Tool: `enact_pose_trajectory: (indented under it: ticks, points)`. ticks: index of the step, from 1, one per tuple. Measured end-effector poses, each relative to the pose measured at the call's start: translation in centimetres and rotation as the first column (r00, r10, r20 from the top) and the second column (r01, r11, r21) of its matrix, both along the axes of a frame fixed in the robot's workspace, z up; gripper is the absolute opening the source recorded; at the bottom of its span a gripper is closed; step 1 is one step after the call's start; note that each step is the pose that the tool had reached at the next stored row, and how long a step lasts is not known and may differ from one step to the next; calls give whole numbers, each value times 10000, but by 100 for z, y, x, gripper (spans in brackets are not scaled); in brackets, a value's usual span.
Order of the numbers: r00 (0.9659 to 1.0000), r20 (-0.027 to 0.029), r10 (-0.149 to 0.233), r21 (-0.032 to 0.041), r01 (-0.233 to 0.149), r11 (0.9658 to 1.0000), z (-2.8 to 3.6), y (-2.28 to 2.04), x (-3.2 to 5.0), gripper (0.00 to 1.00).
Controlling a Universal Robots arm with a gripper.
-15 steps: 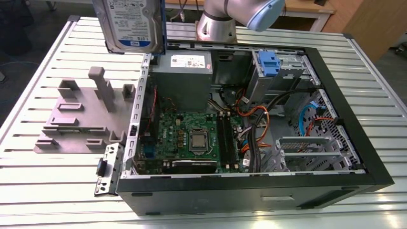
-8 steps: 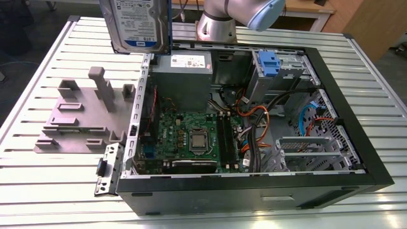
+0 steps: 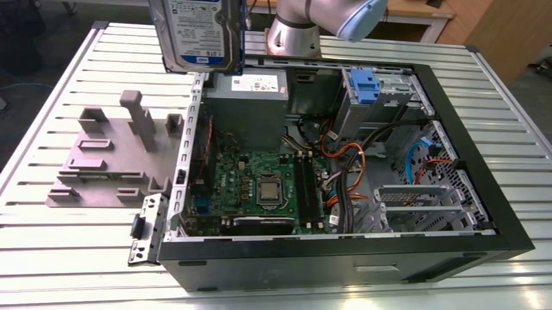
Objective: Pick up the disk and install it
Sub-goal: 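Pick up the disk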
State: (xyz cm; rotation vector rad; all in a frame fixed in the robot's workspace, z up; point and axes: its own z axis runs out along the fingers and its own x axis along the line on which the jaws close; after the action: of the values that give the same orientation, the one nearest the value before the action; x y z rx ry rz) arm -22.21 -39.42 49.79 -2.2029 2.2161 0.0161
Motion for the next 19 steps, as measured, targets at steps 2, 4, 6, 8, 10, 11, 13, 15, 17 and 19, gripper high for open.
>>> enact_pose_trajectory:
  ticks: [2, 4, 6, 8, 10, 11, 13, 15, 17, 19]
  points:
    - [10000, 0, 0, 0, 0, 10000, -1, 0, 21, 36]
    - [10000, -1, 0, 0, 0, 10000, 0, 0, 39, 36]
    - [10000, -1, 0, 0, 0, 10000, -1, 0, 55, 36]
    - [10000, 0, 0, 0, 0, 10000, -1, 0, 67, 36]
    - [10000, 0, 0, 0, 0, 10000, -1, 0, 81, 36]
    - [10000, 0, 0, 0, 0, 10000, -1, 0, 89, 36]
    - [10000, 0, 0, 0, 0, 10000, -1, 0, 109, 36]
    - [10000, 0, -1, 1, 1, 10000, -2, 0, 132, 36]
    - [10000, 0, 0, 0, 0, 10000, -2, 0, 152, 36]
    - [10000, 0, 1, 0, -1, 10000, -2, 0, 171, 36]
